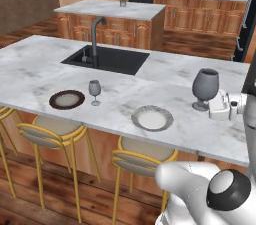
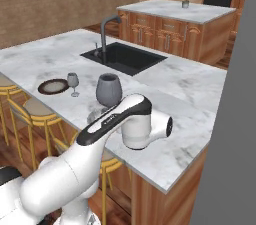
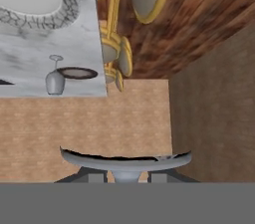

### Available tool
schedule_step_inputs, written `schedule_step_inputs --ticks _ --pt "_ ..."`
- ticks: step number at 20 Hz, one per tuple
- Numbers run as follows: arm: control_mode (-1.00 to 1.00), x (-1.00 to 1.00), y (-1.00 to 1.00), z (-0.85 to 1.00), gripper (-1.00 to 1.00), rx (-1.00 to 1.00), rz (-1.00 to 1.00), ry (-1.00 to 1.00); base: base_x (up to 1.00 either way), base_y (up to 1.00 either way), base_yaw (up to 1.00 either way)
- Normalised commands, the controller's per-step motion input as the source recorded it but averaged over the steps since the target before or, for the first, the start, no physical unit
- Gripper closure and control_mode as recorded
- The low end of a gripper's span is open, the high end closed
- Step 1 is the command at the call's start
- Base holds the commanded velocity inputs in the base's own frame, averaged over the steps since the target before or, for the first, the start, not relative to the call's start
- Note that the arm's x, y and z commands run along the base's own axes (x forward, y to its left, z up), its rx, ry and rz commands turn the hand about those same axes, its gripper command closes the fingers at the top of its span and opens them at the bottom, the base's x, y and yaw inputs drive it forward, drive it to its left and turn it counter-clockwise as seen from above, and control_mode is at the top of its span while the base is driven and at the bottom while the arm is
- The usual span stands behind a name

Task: Retrieve the wine glasses from the counter and place one next to each plate.

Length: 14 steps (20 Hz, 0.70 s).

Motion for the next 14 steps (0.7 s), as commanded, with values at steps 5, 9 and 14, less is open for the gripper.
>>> schedule_step_inputs --ticks 5,9,14 --pt "-1.0 0.32 0.0 -0.3 1.0 -0.04 0.0 0.0 0.0 0.0 0.0" --pt "-1.0 0.25 -0.08 -0.3 1.0 -0.04 0.0 0.0 0.0 0.0 0.0" --pt "-1.0 0.2 -0.16 -0.31 1.0 -0.05 0.0 0.0 0.0 0.0 0.0"
